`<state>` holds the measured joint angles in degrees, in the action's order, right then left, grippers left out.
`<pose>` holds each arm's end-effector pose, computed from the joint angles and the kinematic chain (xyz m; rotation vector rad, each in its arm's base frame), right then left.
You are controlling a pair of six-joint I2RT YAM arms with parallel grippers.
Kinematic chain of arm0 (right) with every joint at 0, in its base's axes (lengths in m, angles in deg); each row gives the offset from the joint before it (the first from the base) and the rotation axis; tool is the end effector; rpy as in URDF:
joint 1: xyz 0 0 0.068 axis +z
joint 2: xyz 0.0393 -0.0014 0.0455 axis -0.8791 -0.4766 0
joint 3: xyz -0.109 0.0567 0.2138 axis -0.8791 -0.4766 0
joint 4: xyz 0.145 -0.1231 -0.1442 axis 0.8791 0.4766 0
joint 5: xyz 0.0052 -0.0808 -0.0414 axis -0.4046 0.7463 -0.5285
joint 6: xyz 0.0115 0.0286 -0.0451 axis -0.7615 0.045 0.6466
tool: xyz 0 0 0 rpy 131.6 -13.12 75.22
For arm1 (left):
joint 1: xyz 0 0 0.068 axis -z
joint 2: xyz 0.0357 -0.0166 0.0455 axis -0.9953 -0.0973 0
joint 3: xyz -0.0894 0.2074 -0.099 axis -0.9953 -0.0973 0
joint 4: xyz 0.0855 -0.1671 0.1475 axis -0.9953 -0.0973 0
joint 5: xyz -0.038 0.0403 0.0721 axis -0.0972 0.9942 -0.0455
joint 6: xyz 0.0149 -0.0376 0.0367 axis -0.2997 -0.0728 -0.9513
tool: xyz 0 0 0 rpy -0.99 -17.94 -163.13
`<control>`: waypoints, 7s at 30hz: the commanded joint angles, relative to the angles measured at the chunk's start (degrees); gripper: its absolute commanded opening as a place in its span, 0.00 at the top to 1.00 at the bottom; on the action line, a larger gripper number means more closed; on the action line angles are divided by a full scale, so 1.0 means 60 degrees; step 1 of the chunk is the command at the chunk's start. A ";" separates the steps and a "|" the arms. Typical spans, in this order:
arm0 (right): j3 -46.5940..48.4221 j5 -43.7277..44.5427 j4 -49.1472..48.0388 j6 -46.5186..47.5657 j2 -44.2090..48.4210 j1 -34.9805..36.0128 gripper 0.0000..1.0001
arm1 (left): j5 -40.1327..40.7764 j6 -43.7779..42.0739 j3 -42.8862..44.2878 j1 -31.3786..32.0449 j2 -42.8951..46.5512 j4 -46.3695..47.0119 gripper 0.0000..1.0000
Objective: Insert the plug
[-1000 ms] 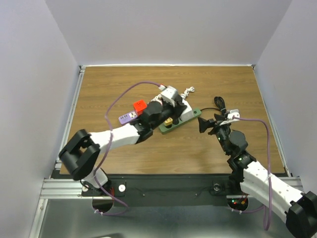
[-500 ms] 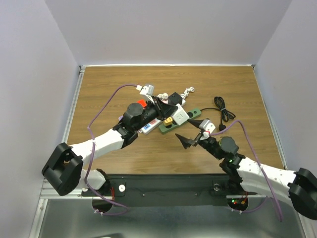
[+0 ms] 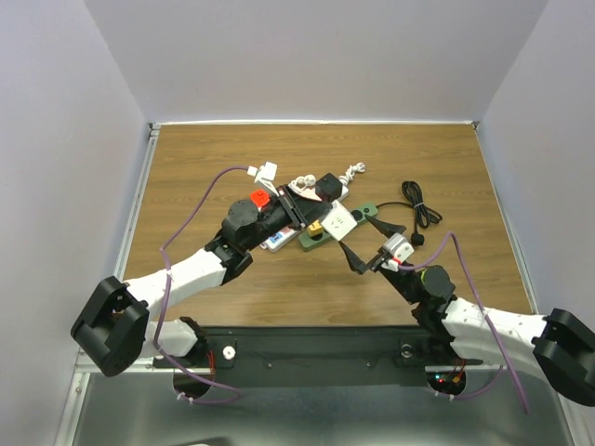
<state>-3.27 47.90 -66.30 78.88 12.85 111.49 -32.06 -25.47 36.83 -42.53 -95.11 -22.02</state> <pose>0.1176 0.1324 0.2203 -0.6114 1.1170 0.4028 0.1912 -0.1835 0.2889 0.0887 1.5441 -1.5273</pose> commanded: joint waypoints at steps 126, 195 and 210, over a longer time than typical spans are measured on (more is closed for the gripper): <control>0.6610 -0.5001 1.2284 -0.8769 -0.0439 0.0683 1.00 | -0.3275 -1.3299 -0.4218 0.2320 0.3852 0.3133 0.11; 0.8837 -0.4738 1.5477 -0.7626 -0.1010 0.0024 1.00 | 0.2512 -1.4193 -0.3631 0.5060 0.1961 0.2195 0.02; 0.8574 -0.4942 1.6210 -0.7552 -0.1552 -0.0020 0.99 | 0.2834 -1.4515 -0.4115 0.5074 0.2635 0.3015 0.02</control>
<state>47.51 19.77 31.91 32.92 4.30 111.82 -15.91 -111.23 12.62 -12.48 -80.62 -9.14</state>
